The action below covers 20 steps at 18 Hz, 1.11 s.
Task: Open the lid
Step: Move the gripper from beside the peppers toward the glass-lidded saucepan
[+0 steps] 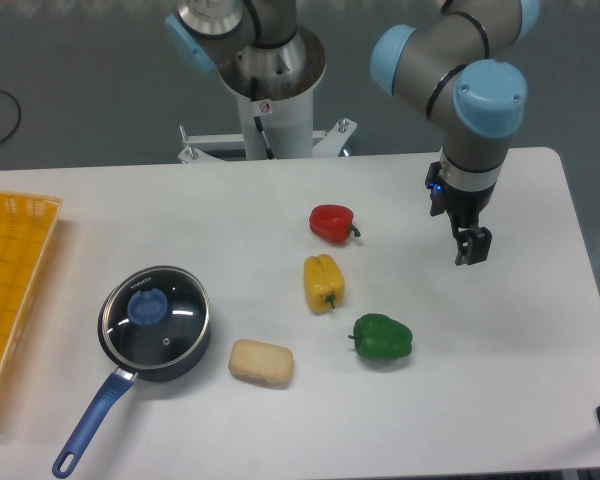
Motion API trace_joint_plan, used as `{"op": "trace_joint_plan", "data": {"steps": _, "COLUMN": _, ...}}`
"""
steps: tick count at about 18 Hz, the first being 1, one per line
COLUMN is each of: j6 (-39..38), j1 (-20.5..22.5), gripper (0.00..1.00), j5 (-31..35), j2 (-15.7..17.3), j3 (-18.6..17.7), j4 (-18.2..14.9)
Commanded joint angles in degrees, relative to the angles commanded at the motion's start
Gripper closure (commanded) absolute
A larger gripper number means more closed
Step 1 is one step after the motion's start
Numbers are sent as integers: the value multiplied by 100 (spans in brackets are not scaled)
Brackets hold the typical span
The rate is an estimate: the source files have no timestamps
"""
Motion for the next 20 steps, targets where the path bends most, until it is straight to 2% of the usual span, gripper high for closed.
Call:
{"op": "trace_joint_plan", "data": {"steps": 9, "j6": -105, "j1": -26, "gripper": 0, "j5": 9, "j2": 79, "j3": -88, "j4": 18}}
{"op": "trace_joint_plan", "data": {"steps": 14, "j6": -658, "j1": -61, "gripper": 0, "j5": -17, "j2": 219, "j3": -237, "j4": -18}}
{"op": "trace_joint_plan", "data": {"steps": 18, "j6": -843, "j1": -237, "gripper": 0, "j5": -158, "j2": 474, "j3": -457, "j4": -53}}
{"op": "trace_joint_plan", "data": {"steps": 20, "j6": -1263, "j1": -395, "gripper": 0, "j5": -158, "j2": 536, "j3": -492, "j4": -88}}
